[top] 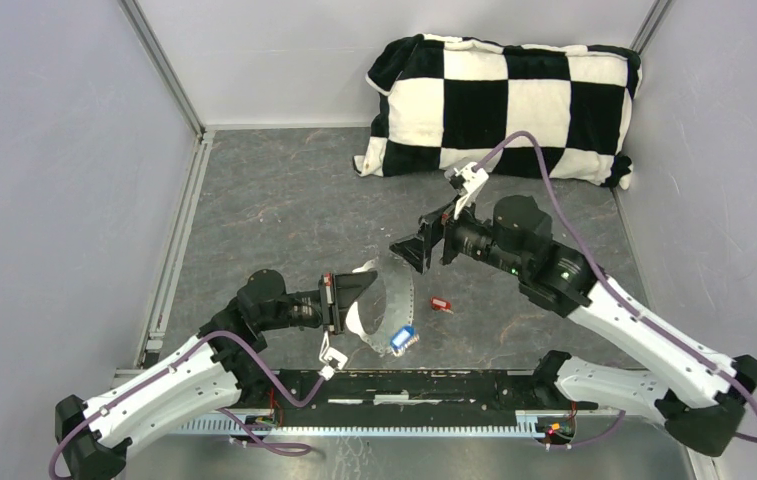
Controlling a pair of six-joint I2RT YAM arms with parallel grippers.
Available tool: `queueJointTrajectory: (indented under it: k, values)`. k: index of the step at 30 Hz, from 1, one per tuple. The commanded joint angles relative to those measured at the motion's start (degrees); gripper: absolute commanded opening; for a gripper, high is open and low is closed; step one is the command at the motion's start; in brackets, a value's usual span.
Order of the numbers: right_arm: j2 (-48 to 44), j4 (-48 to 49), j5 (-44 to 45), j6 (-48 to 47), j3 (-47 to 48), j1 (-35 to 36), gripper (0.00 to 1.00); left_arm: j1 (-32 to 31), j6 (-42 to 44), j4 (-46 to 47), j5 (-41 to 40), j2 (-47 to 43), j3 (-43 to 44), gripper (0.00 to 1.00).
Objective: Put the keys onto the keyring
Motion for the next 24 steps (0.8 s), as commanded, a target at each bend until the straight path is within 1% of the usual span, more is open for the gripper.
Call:
queueJointTrajectory:
  k: [1,3,5,9,13,17,19,22,24]
  values:
    - [0.87,10.15,-22.98,7.22,-7.45,-8.46,0.94,0.19,17.47,2.81,3.15,0.2,2.27,0.02]
    - [1.71,15.77,-30.21,9.99,-10.69,-10.86,0.9,0.19,18.58,3.16,3.32,0.05,2.34,0.02]
    - [2.12,21.19,-34.9,12.24,-13.69,-12.42,0.89,0.19,19.06,3.21,3.48,0.02,2.55,0.02]
    - [2.58,36.07,-43.68,21.03,-19.97,-14.76,0.84,0.19,19.76,3.16,3.76,-0.3,2.75,0.02]
    - [4.48,43.49,-46.82,25.27,-22.64,-14.77,0.77,0.19,20.58,2.93,4.29,-0.27,3.24,0.02]
    - [6.83,52.28,-48.82,30.92,-25.06,-14.68,0.63,0.19,21.05,2.64,4.39,-0.09,3.82,0.02]
    - [7.8,53.25,-49.21,31.54,-25.27,-14.74,0.59,0.19,21.7,2.46,4.45,-0.06,3.92,0.02]
    - [8.66,53.51,-49.55,31.6,-25.71,-14.73,0.49,0.19,22.28,2.22,4.55,-0.3,3.9,0.02]
    - [8.89,54.68,-49.59,32.26,-25.75,-14.7,0.38,0.19,22.66,1.8,4.53,-0.44,3.88,0.02]
